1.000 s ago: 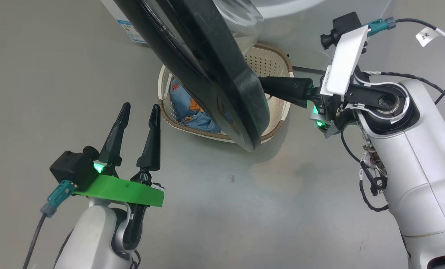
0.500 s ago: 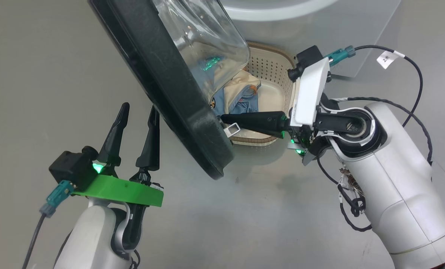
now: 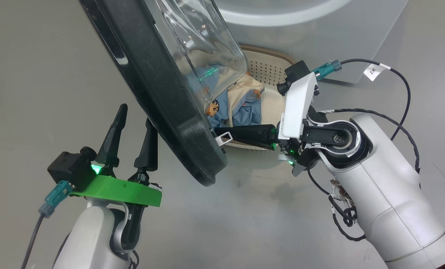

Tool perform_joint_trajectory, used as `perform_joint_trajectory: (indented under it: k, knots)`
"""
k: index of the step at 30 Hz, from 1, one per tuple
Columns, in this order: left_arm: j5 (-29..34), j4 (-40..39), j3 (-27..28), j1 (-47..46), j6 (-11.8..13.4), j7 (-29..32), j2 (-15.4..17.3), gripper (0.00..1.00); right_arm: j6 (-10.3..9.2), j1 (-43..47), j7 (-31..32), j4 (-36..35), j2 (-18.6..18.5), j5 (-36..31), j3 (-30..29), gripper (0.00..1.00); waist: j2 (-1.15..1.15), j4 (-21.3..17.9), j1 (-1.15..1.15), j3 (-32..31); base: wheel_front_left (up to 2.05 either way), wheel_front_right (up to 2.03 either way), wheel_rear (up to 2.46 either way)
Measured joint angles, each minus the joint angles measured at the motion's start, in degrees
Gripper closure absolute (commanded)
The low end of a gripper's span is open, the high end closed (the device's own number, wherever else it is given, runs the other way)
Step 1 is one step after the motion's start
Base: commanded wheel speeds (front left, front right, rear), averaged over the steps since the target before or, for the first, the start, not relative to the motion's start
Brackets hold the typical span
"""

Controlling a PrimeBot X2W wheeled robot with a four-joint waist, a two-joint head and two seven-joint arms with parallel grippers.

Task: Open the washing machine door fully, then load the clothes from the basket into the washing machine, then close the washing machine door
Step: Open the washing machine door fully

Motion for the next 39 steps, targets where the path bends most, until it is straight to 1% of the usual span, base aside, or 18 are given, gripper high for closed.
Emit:
perform_joint_trajectory:
  k: [7, 13, 25, 27, 31, 39]
  knots:
    - [0.01, 0.36, 0.79, 0.08, 0.0, 0.0, -0.01, 0.0, 0.96, 0.18, -2.38, 1.42, 0.05, 0.16, 0.22, 1.0, 0.0, 0.13, 0.0, -0.9, 0.0, 0.0, 0.0]
    - [0.15, 0.68, 2.3, 1.21, 0.0, 0.0, 0.0, 0.0, 2.19, 0.26, -5.33, 2.55, 0.43, 0.21, -0.51, 1.0, 0.0, -0.4, 0.0, -2.02, 0.0, 0.0, 0.0]
    - [2.56, 1.69, 3.9, 1.74, 0.0, 0.0, 0.0, 0.0, 4.7, 0.4, -10.22, 4.44, 0.55, 1.63, -2.93, 1.0, 0.0, -2.8, 0.0, -4.12, 0.0, 0.0, 0.0]
    - [3.36, 1.94, 4.34, 2.19, 0.0, 0.0, 0.0, 0.0, 5.49, 1.24, -11.01, 4.67, 0.62, 1.79, -3.47, 1.0, 0.0, -3.18, 0.0, -4.71, 0.0, 0.0, 0.0]
    - [4.43, 2.44, 5.58, 3.23, -0.01, 0.0, 0.01, 0.0, 6.34, 3.49, -12.49, 5.21, 0.7, 2.34, -4.25, 1.0, 0.0, -4.08, 0.0, -6.19, 0.0, 0.0, 0.0]
    - [7.59, 3.43, 8.93, 6.1, 0.0, 0.0, 0.03, 0.0, 7.14, 7.08, -16.45, 5.57, 0.93, 3.44, -6.19, 1.0, 0.0, -6.8, 0.0, -9.51, 0.0, 0.0, 0.0]
